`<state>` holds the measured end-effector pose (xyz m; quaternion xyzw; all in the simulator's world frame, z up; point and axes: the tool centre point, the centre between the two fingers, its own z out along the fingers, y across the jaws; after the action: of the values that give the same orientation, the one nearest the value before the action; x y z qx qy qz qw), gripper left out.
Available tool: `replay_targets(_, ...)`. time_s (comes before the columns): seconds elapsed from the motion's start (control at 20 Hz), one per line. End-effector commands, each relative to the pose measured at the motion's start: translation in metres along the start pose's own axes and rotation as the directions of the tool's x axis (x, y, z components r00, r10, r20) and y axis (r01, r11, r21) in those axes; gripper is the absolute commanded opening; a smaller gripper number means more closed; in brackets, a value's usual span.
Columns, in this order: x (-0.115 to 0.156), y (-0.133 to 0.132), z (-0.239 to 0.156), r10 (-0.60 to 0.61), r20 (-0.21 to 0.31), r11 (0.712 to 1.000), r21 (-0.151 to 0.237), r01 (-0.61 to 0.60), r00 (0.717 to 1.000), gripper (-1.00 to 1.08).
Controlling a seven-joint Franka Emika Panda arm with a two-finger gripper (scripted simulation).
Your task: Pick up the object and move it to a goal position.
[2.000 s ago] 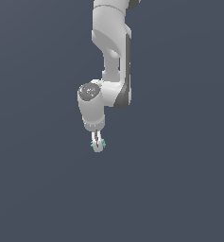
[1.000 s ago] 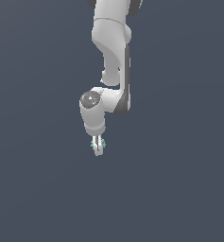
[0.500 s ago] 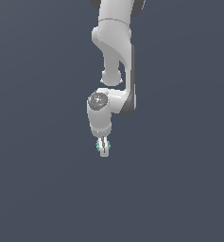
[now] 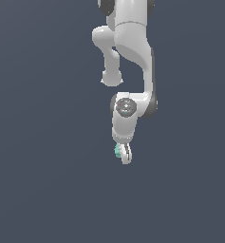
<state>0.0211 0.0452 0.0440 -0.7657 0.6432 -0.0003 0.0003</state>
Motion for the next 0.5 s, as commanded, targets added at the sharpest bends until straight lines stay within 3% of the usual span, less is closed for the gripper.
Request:
replay_targets(0.0, -0.026, -0.013, 0.000, 0.000, 0.000, 1.000, 0.000, 0.000, 1.000, -1.00)
replay_targets(0.45, -0.112, -0.059, 0.000, 0.000, 0.000, 1.000, 0.000, 0.000, 1.000, -1.00)
